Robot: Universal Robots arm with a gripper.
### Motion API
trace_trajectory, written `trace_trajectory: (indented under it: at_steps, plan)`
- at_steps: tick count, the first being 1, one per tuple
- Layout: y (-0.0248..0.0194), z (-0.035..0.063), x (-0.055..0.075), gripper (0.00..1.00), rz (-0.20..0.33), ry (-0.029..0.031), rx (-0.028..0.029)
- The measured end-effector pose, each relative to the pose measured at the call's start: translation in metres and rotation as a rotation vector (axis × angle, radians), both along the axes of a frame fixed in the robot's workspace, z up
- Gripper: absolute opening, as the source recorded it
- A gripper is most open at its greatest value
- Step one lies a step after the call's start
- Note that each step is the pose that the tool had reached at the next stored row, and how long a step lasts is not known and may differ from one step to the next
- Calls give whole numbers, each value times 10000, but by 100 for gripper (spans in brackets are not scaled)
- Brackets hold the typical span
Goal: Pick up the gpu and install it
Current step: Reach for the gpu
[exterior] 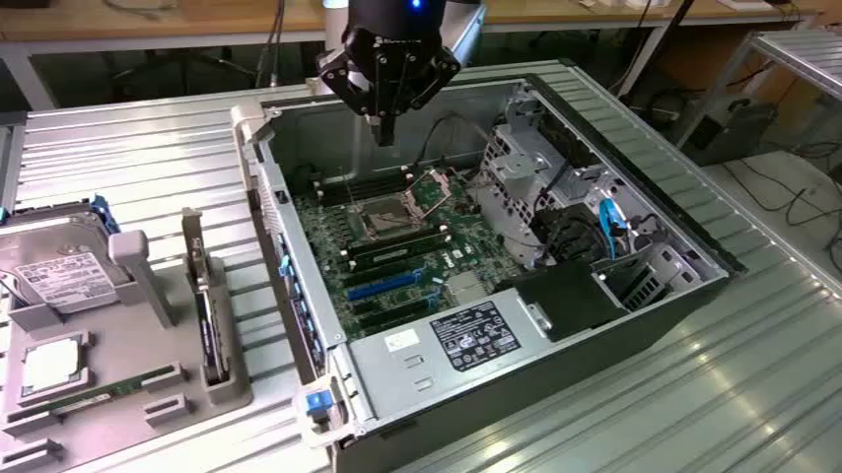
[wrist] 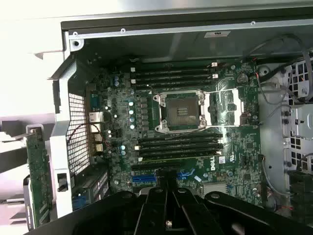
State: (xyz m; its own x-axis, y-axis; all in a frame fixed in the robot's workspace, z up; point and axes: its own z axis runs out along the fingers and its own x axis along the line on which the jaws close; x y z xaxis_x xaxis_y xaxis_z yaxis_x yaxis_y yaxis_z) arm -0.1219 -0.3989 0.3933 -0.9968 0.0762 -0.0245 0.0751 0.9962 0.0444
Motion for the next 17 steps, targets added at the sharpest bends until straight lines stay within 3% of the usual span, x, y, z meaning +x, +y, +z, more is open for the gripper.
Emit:
trace_trajectory:
  at_steps: [12,14,17]
  plan:
    - [0,0,0,11,0,0,0]
    - [-15,1,-11,11,0,1,-1]
    - [-81,0,-96,11,0,0,-1]
